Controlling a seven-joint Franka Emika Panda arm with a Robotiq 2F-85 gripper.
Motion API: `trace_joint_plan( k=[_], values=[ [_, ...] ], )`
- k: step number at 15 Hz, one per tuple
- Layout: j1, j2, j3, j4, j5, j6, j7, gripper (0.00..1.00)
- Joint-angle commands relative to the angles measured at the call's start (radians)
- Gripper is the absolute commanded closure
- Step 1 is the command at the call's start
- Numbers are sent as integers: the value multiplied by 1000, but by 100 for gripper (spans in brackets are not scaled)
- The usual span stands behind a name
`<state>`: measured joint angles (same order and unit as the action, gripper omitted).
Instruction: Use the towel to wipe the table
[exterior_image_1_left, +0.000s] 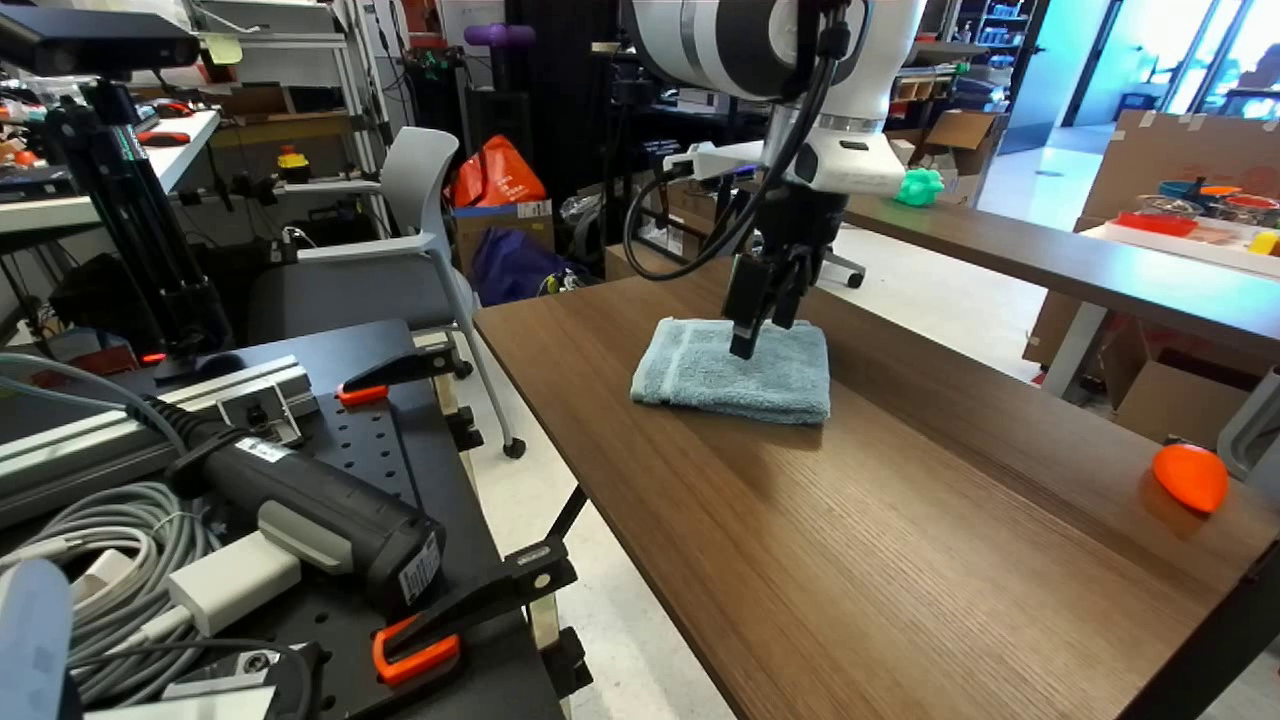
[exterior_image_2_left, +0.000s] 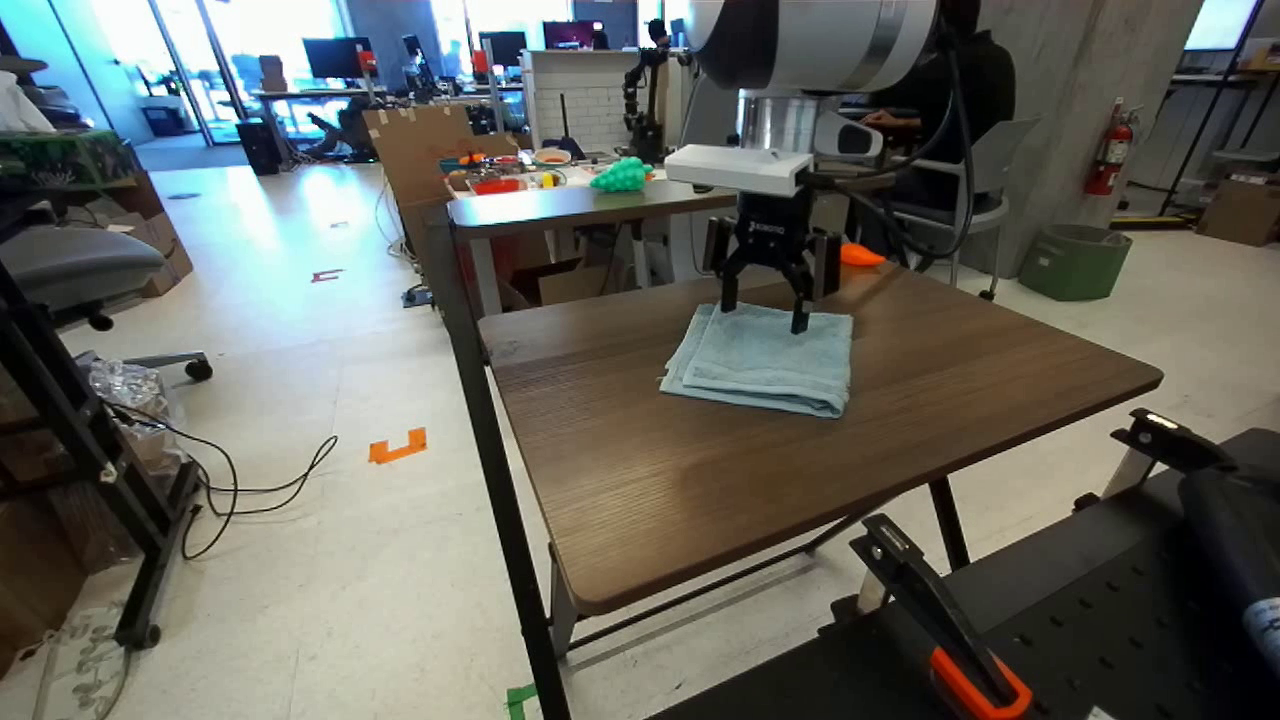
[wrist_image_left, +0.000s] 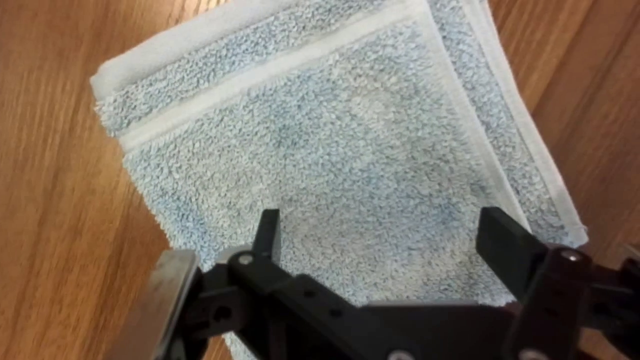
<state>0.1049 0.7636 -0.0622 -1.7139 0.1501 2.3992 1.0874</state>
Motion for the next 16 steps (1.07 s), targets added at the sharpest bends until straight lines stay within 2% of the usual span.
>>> trace_joint_plan(
  k=[1, 10, 13, 15, 16],
  values=[
    [-17, 14, -7, 0, 19, 47, -21, 0],
    [-71, 46, -4, 33, 46, 38, -22, 0],
    [-58, 37, -19, 22, 37, 52, -10, 0],
    [-53, 65, -43, 56, 25, 32, 19, 0],
    [-64, 67, -41, 71, 28, -21, 15, 0]
  ],
)
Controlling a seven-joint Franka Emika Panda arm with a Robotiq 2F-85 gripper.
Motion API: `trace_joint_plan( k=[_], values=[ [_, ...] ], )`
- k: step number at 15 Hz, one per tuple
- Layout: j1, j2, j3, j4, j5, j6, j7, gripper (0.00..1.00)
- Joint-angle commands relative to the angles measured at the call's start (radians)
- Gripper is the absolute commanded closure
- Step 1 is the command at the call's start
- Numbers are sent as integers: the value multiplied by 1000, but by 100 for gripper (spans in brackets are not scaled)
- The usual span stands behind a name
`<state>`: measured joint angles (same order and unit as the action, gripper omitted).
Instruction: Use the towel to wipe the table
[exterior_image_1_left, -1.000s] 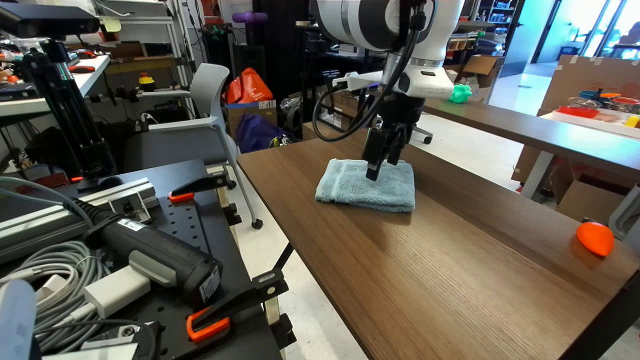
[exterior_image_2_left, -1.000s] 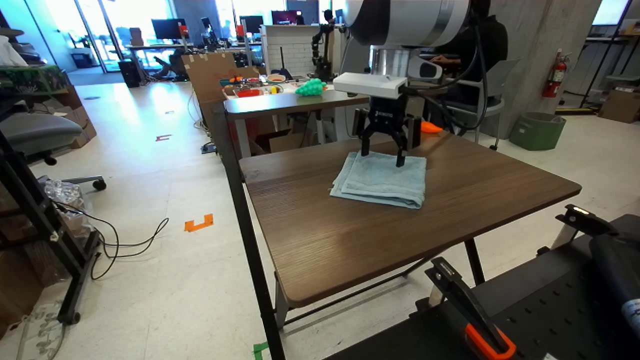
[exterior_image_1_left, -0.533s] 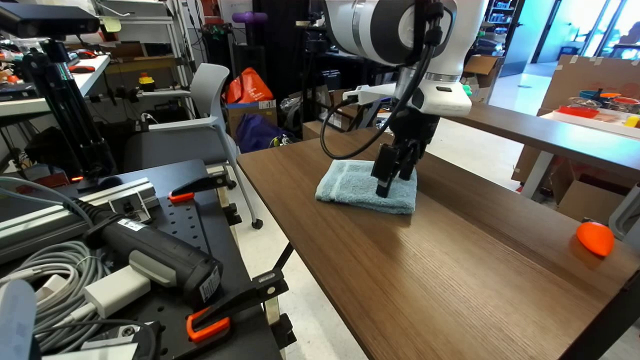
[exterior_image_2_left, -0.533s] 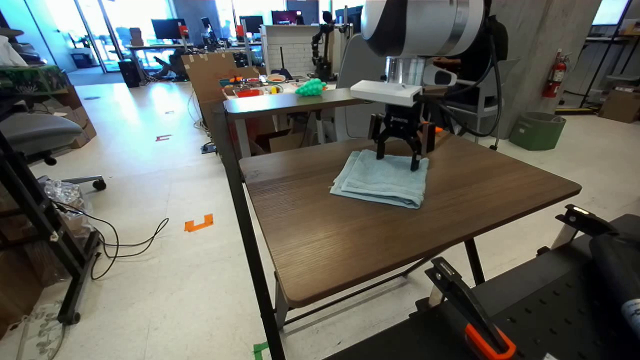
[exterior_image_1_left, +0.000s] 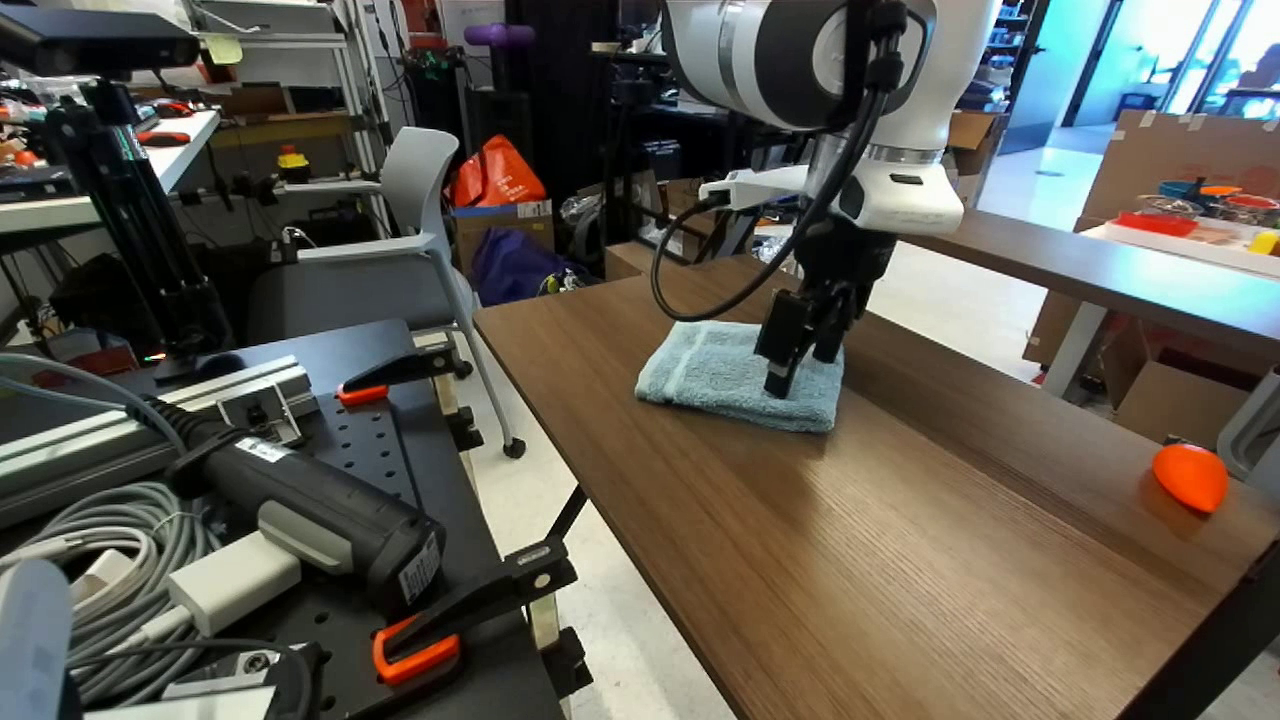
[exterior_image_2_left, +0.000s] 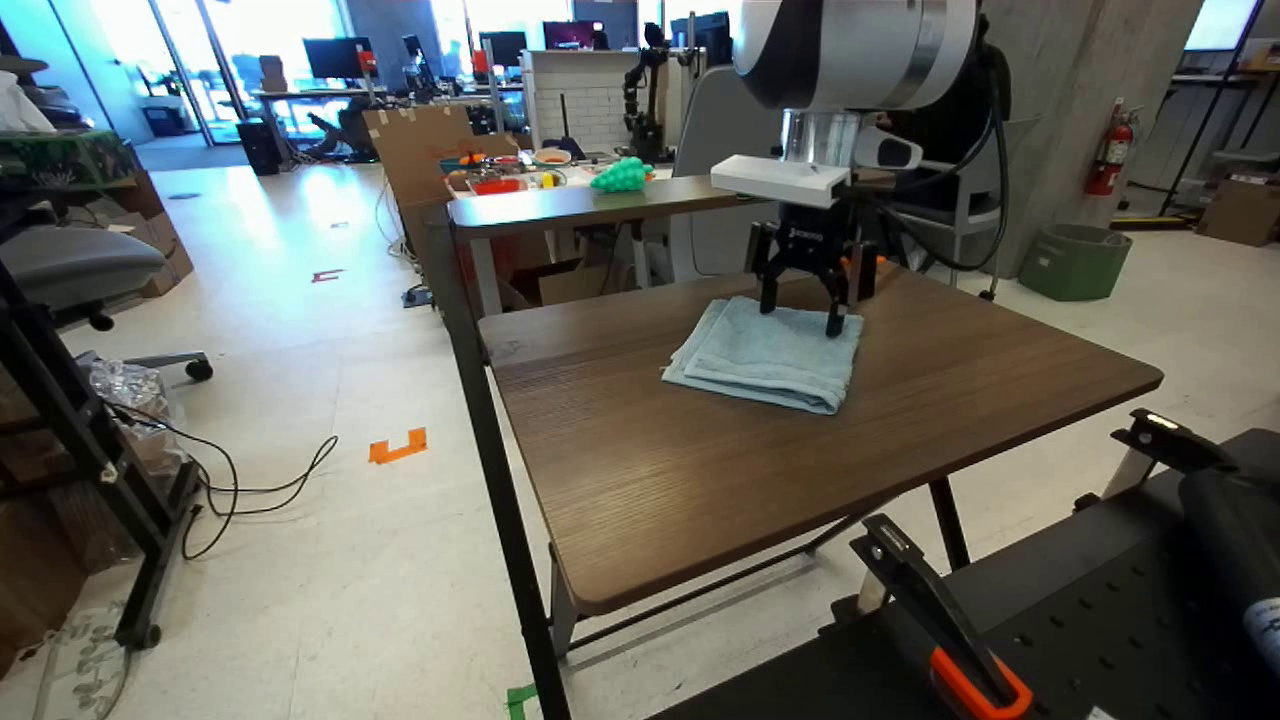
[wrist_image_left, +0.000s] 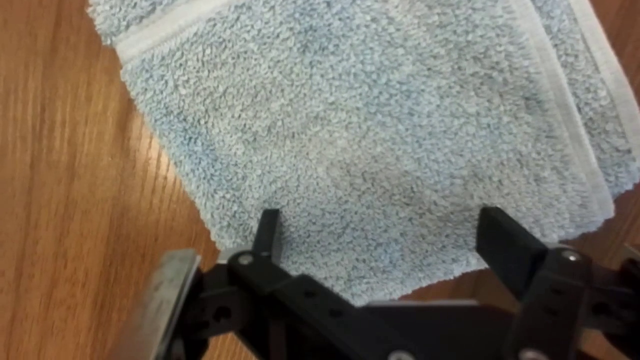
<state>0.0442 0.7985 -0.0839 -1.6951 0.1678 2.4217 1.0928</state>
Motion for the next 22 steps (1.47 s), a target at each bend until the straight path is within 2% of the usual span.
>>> trace_joint_plan(
  k=[1, 5, 6, 12, 19, 22],
  values=[
    [-4, 40, -31, 65, 8, -55, 24, 0],
    [-6, 55, -47, 101, 4, -137, 60, 0],
    [-6, 32, -41, 51, 2, -83, 38, 0],
    [-7, 39, -43, 72, 1, -114, 51, 0],
    [7, -73, -11, -85, 18, 15, 26, 0],
    [26, -50, -18, -88, 5, 28, 51, 0]
  ],
)
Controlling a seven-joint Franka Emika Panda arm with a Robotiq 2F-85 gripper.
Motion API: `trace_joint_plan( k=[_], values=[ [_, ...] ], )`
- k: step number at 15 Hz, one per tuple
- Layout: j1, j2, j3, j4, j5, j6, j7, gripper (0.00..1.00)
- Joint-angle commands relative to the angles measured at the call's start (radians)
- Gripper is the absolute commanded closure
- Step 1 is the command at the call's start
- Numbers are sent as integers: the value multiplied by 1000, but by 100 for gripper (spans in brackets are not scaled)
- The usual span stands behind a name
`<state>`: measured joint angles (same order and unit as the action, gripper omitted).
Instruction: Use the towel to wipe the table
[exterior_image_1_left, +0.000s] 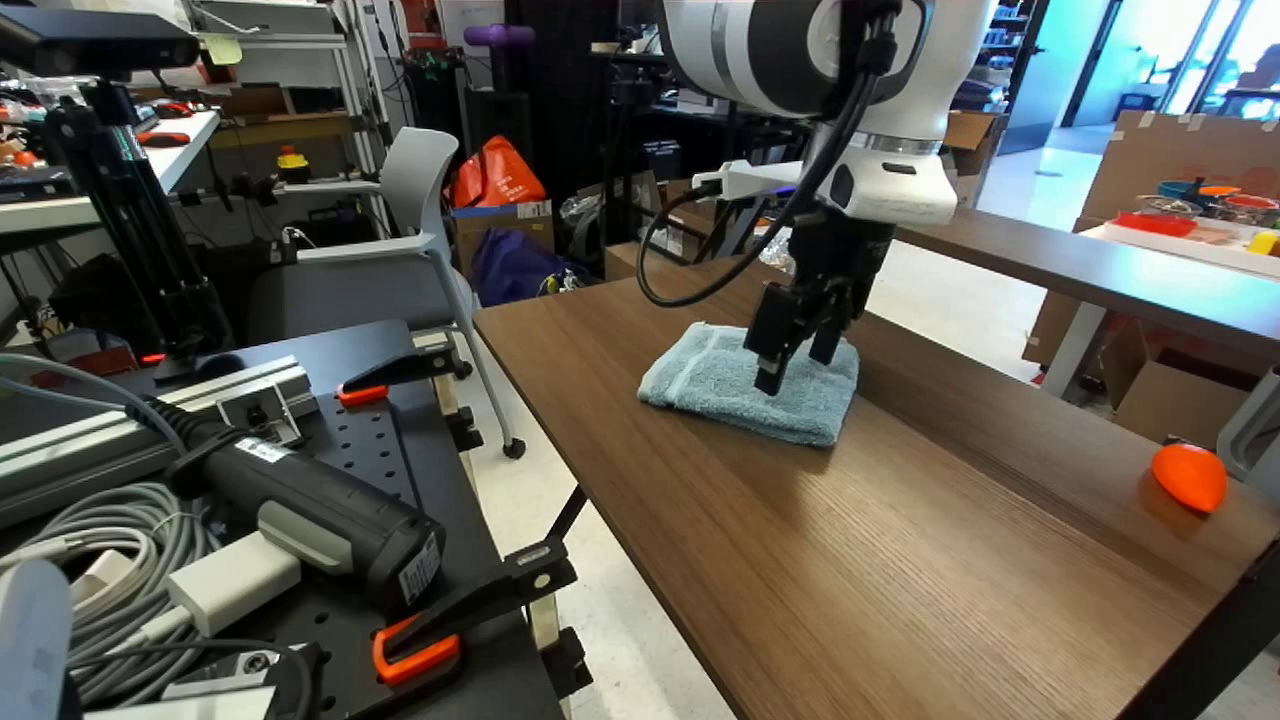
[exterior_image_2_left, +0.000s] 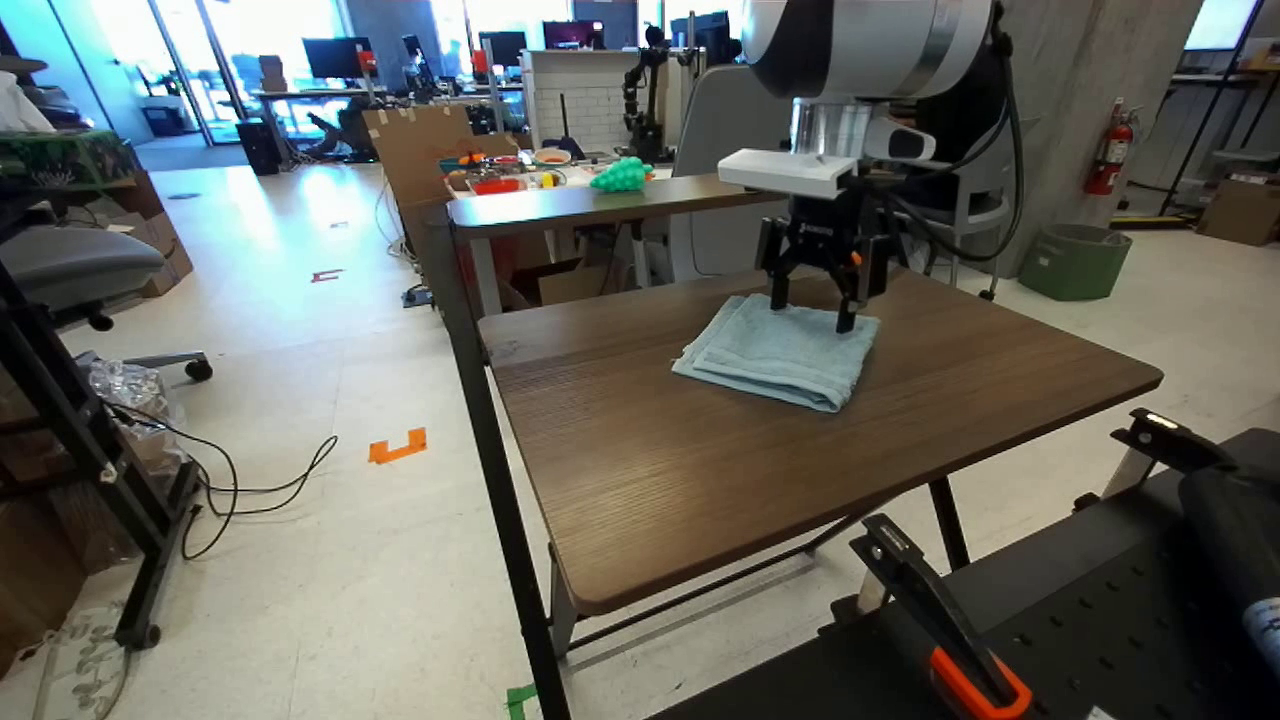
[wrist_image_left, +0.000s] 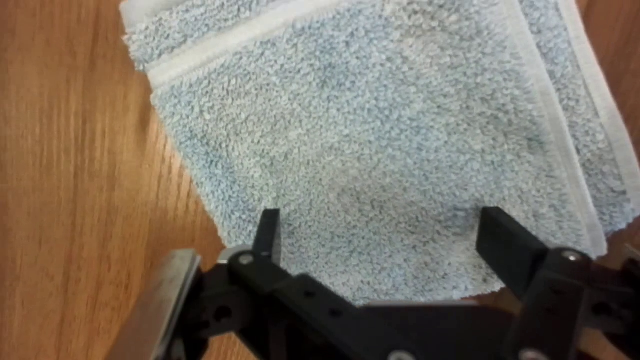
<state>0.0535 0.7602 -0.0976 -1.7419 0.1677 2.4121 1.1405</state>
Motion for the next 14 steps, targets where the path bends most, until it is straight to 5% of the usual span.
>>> trace_joint_plan(
  k=[1, 7, 14],
  values=[
    [23, 13, -9, -25, 1, 32, 13, 0],
    [36, 222, -59, 171, -10, -30, 157, 0],
    [-63, 375, -114, 483, 0, -144, 328, 0]
  ],
)
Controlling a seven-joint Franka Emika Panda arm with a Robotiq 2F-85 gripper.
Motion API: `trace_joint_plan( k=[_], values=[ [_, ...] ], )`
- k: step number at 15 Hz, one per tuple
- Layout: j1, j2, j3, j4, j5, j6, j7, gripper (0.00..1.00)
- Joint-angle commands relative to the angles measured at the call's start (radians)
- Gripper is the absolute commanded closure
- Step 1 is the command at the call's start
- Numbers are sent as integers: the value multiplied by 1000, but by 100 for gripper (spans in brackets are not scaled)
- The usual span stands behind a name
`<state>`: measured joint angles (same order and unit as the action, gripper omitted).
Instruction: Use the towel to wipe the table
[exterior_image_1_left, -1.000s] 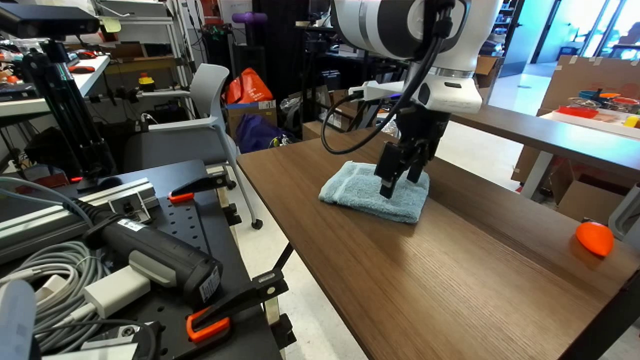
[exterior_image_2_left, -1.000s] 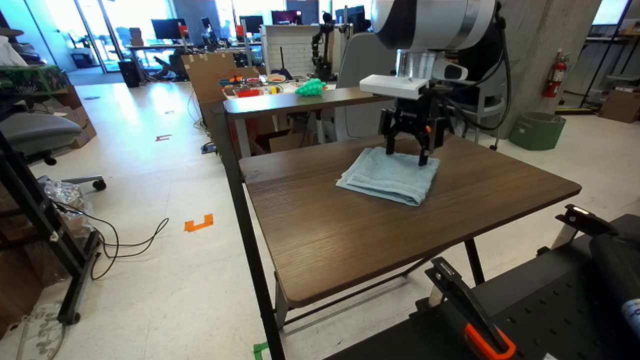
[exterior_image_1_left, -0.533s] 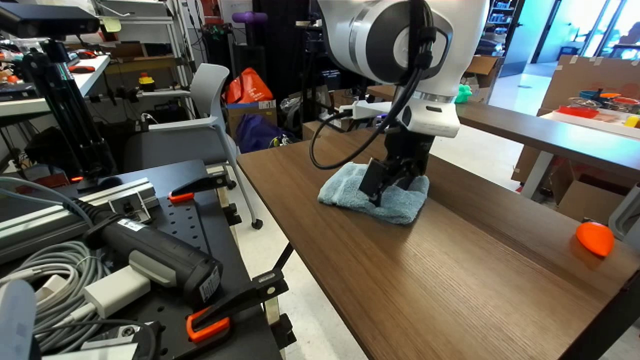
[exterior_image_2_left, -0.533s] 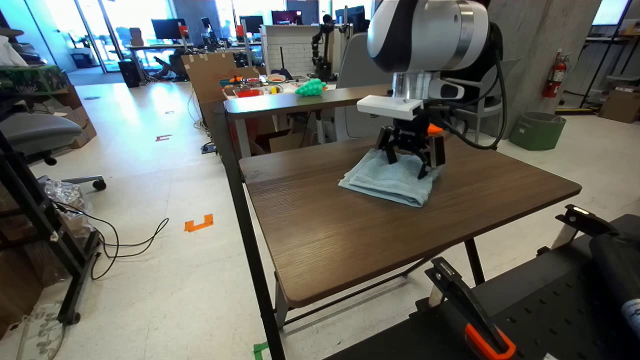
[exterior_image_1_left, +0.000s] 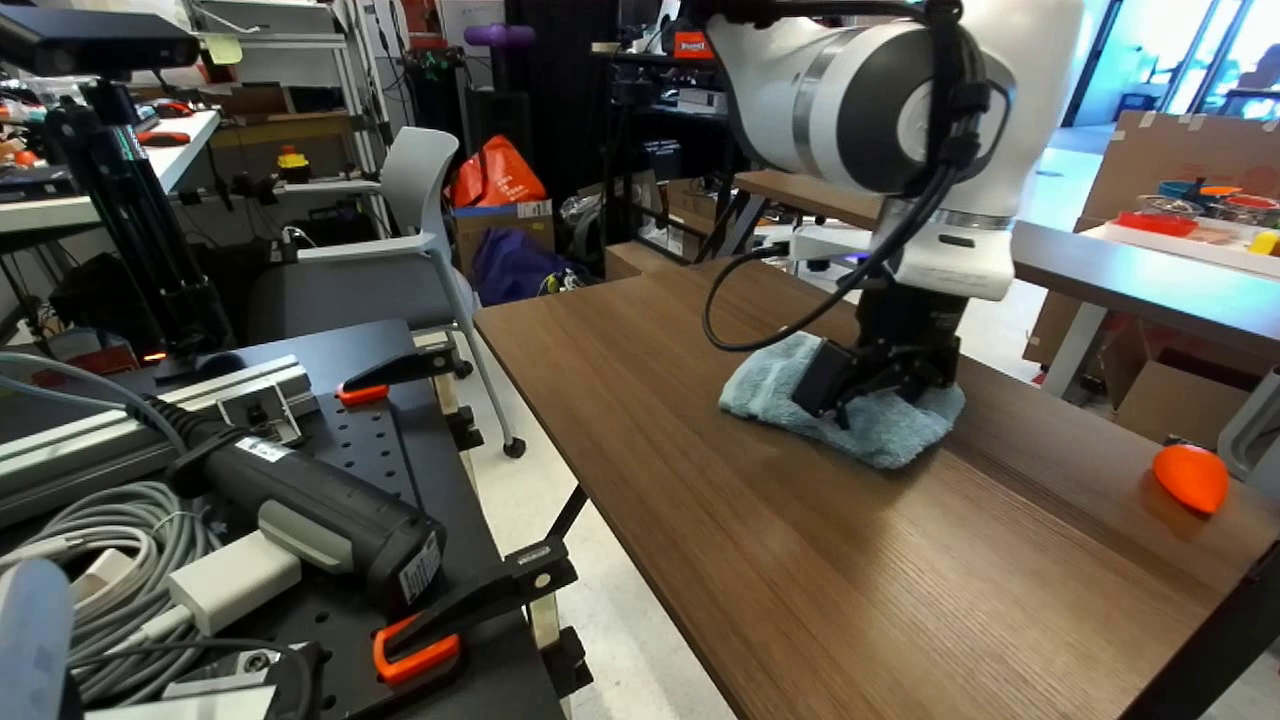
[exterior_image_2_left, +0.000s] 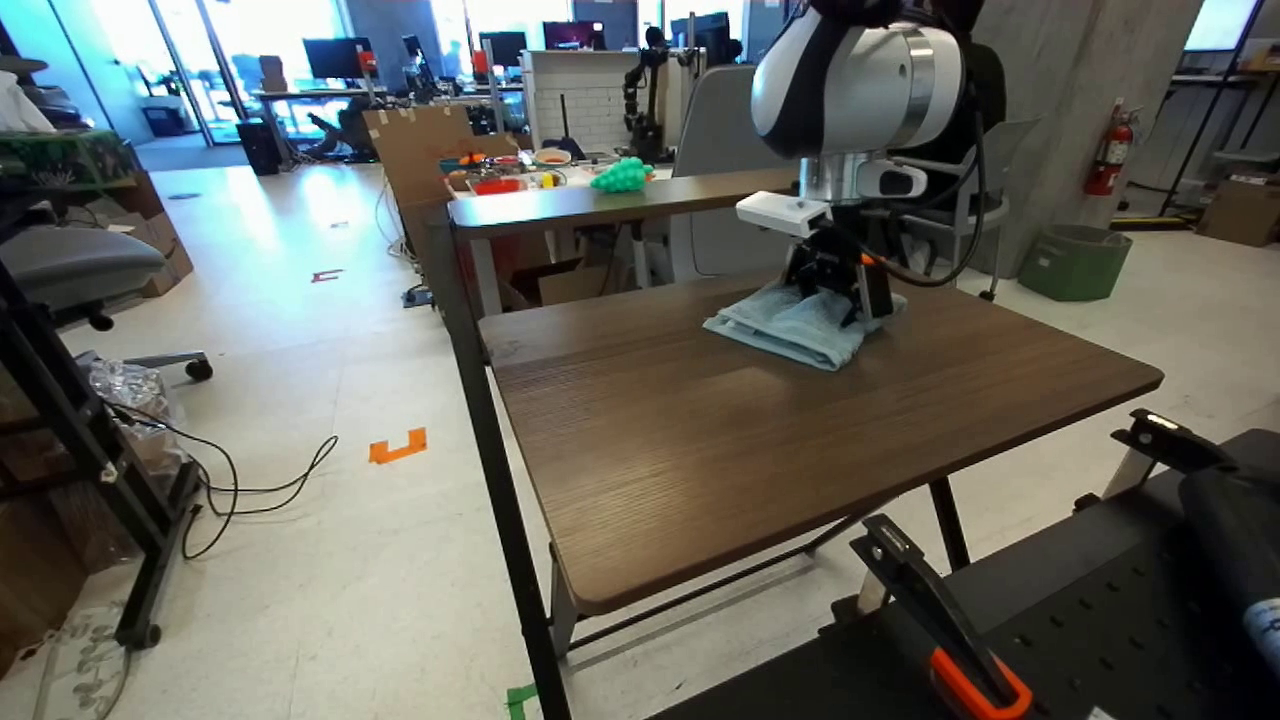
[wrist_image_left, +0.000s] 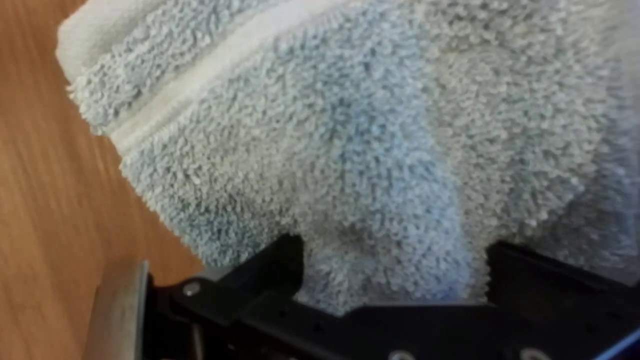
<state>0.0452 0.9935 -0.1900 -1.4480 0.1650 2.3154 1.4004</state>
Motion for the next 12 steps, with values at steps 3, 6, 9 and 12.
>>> trace_joint_plan(
  k=[3, 6, 9, 12],
  values=[
    [-110, 215, -25, 329, 2, -102, 133, 0],
    [-134, 238, -10, 381, -11, -164, 151, 0],
    [-98, 151, -8, 246, -77, -237, 55, 0],
    [-47, 59, -5, 63, -124, -108, -49, 0]
  ],
)
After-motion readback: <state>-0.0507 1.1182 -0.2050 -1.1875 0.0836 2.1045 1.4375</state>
